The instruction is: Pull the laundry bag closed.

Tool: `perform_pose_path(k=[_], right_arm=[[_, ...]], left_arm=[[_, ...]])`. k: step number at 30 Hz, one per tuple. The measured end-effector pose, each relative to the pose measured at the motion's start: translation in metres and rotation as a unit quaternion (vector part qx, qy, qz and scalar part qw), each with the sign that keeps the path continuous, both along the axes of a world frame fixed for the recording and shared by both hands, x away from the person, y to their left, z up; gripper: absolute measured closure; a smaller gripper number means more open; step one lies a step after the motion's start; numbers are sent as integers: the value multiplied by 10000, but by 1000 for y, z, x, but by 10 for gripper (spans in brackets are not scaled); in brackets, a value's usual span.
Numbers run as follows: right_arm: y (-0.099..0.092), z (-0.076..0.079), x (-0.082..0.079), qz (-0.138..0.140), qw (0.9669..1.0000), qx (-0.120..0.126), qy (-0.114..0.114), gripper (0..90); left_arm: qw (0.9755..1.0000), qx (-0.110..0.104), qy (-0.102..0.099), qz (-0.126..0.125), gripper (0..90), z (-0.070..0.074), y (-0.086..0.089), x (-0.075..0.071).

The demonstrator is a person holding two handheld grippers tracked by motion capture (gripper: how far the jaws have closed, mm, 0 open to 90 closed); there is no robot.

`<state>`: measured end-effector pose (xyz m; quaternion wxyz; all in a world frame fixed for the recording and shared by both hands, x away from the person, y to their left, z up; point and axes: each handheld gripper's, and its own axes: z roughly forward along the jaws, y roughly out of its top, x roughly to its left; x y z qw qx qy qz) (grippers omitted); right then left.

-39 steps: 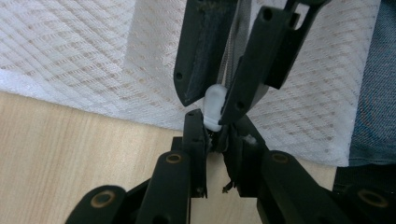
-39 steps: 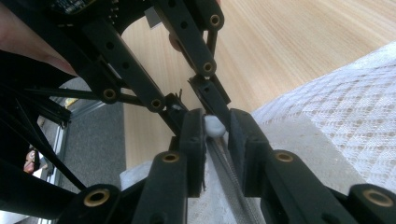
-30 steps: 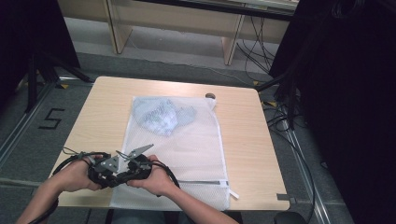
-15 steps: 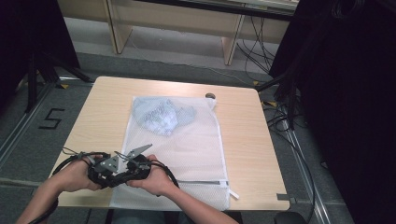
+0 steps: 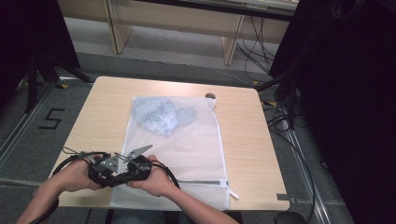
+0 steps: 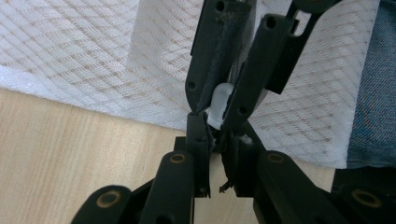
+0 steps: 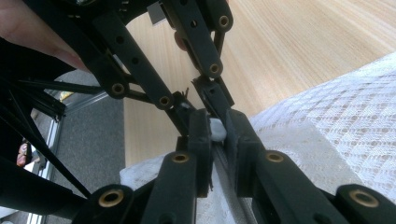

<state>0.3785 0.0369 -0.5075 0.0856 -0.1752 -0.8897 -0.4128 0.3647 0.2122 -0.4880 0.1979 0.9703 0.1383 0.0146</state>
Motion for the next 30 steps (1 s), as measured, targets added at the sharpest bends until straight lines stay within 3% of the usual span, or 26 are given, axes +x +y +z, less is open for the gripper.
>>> perform_pose_path(k=[5, 7, 9, 10, 11, 12, 15, 16, 18, 19, 22, 24, 25, 27, 29, 30], right_arm=[[0, 0, 0, 14, 10000, 0, -40, 824], [1, 1, -2, -23, 9999, 102, 104, 824], [1, 1, -2, -13, 9999, 94, 110, 825], [0, 1, -1, -7, 10000, -4, 7, 825], [0, 2, -2, -71, 9999, -14, 90, 825], [1, 1, -3, -92, 9998, 102, 118, 825], [-2, 2, -1, -49, 10000, 25, 48, 825], [-2, 3, -2, -88, 9998, 94, 159, 825], [-4, 4, -1, -20, 9999, 100, 9, 825], [-5, 4, -2, -79, 9998, 98, 144, 825], [-5, 4, -2, -56, 9999, 82, 124, 825], [-6, 3, 2, 100, 9998, 41, -157, 825], [-7, 5, -1, -15, 10000, -56, -20, 825], [-6, 5, -2, -68, 9999, 66, 68, 825], [-8, 7, -2, -42, 10000, 27, 35, 825], [-8, 7, -2, -67, 10000, 16, 49, 825]], left_arm=[[9999, -103, 20, 107, 810, -1, 0, -1], [9997, -191, 96, 153, 812, -2, 0, -2], [9997, -186, 62, 171, 813, -2, 0, -2], [9996, -207, 57, 194, 814, -2, 0, -2], [9996, -211, 59, 197, 815, -2, 0, -2], [9999, -106, 52, 92, 816, -1, 1, 0], [9999, -88, 89, 117, 818, -1, 1, -1], [9999, -73, 84, 113, 819, -1, 1, 0], [10000, -70, 49, 47, 819, 0, 1, 1], [9999, -70, 80, 46, 819, 0, 1, 0], [10000, -50, 58, 41, 819, 0, 2, 1], [9999, -61, 67, 86, 819, 0, 2, 0], [9999, -70, 66, 91, 819, 0, 2, 0], [9997, -142, 93, 149, 819, -1, 1, -1], [10000, -60, 38, 61, 819, 0, 2, 1], [9998, -164, 90, 121, 819, -1, 1, -1]])
